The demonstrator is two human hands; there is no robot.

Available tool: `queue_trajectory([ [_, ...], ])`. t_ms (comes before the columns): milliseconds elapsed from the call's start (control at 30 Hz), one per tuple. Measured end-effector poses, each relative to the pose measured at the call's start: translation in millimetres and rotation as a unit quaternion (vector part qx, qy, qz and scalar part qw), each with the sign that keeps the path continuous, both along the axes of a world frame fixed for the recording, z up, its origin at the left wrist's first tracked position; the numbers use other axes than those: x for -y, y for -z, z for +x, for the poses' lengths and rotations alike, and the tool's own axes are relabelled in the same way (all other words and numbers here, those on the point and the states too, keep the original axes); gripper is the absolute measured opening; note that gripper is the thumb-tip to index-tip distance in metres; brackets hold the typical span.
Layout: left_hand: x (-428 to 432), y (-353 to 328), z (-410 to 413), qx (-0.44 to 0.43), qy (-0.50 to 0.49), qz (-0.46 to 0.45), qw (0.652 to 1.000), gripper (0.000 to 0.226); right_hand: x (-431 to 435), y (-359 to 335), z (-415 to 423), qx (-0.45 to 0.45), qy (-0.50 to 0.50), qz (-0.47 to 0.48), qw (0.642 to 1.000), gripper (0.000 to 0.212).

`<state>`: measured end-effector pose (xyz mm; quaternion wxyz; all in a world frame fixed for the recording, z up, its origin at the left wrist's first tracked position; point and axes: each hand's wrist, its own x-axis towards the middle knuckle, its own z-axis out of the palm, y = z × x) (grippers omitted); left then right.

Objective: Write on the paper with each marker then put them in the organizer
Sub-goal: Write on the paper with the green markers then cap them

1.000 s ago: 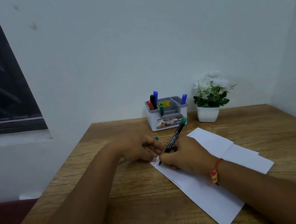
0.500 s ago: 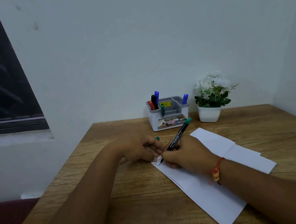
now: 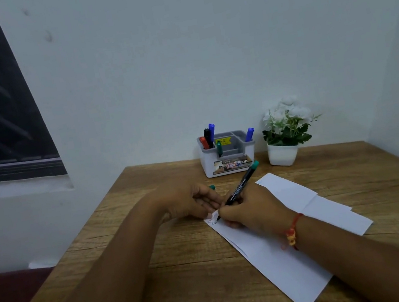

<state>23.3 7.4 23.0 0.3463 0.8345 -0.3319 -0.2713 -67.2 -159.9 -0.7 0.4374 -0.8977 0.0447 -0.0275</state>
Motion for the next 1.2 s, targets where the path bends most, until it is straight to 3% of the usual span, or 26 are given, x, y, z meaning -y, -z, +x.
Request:
queue_trajectory([
  [800, -0.8, 8.4, 5.7, -0.001, -0.006, -0.017, 1.000, 0.043, 2.8, 4.8, 3.3, 0.042, -0.008, -0.024, 0.999, 0.018],
  [1200, -1.8, 6.6, 4.3, -0.005, -0.011, -0.012, 1.000, 0.042, 15.5, 3.9, 7.7, 0.013, 0.001, 0.036, 0.999, 0.021],
])
